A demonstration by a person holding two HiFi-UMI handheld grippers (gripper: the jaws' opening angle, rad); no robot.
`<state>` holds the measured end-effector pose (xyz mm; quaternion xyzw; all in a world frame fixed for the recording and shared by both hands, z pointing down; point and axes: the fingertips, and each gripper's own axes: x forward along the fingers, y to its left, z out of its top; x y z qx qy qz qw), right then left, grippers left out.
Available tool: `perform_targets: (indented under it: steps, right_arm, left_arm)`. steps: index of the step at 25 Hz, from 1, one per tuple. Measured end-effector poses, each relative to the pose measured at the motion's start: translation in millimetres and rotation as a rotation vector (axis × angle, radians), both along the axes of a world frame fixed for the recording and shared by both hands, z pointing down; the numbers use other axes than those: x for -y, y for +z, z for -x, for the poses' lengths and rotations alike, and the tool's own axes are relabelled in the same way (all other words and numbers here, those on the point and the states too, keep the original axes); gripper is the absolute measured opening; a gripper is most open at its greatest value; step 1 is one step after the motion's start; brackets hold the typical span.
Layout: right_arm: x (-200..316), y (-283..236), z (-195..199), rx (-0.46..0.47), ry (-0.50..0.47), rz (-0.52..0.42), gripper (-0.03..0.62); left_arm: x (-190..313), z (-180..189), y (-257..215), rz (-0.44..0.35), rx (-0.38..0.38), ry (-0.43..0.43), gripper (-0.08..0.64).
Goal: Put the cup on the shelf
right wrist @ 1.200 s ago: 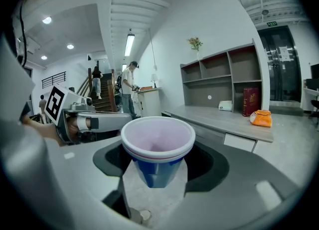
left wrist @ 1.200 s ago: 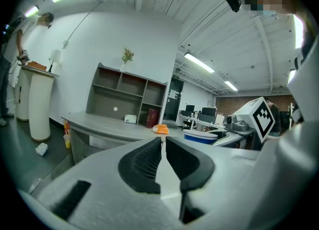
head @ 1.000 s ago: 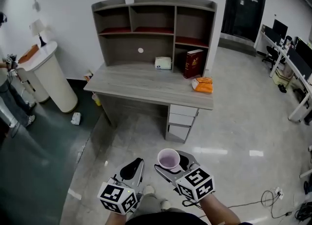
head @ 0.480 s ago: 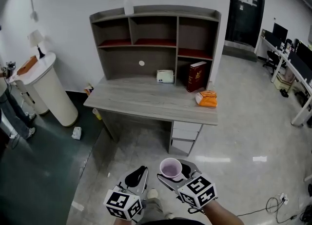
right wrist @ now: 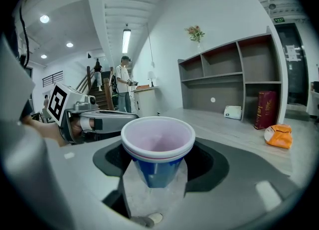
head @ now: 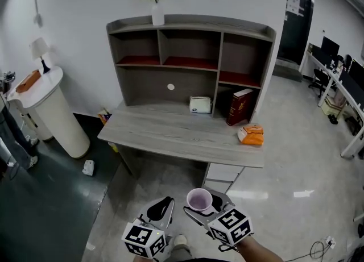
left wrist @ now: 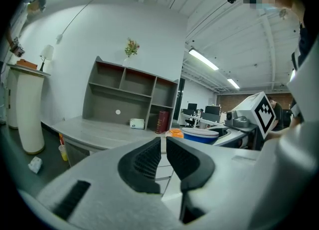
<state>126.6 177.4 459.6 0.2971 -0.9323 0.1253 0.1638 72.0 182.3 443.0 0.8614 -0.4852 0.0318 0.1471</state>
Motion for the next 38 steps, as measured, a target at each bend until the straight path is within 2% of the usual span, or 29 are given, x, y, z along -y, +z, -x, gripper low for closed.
perform_targets:
  steps: [3, 8, 18, 26, 38]
  right_arm:
    - [22.1, -3.1, 17.8, 0.0, -0.009, 0.003, 0.313]
    - [52.7, -4.7, 41.4, 0.001, -0.011, 0.002, 0.313]
    - [103.6, -10.2, 75.4, 0.005, 0.012, -0.01, 0.313]
    - [146.1, -18.9, 88.1, -0.001, -0.013, -0.03, 0.313]
    - [243.8, -30.2, 101.9, 0.026, -0.112, -0.053, 0.313]
  left_arm:
    - [22.0, 15.5, -2.0, 0.013, -0.01, 0.013, 0.028]
    - [53.7, 36.0, -1.9, 0.014, -0.019, 0.025, -0.014]
    - [97.1, 71.2, -1.1, 0.015, -0.013, 0.048, -0.011]
    - [130.9, 82.3, -1.3, 0.019, -0.019, 0.016, -0.011]
    - [233.3, 83.2, -15.3, -0.003, 0.014, -0.051, -0.011]
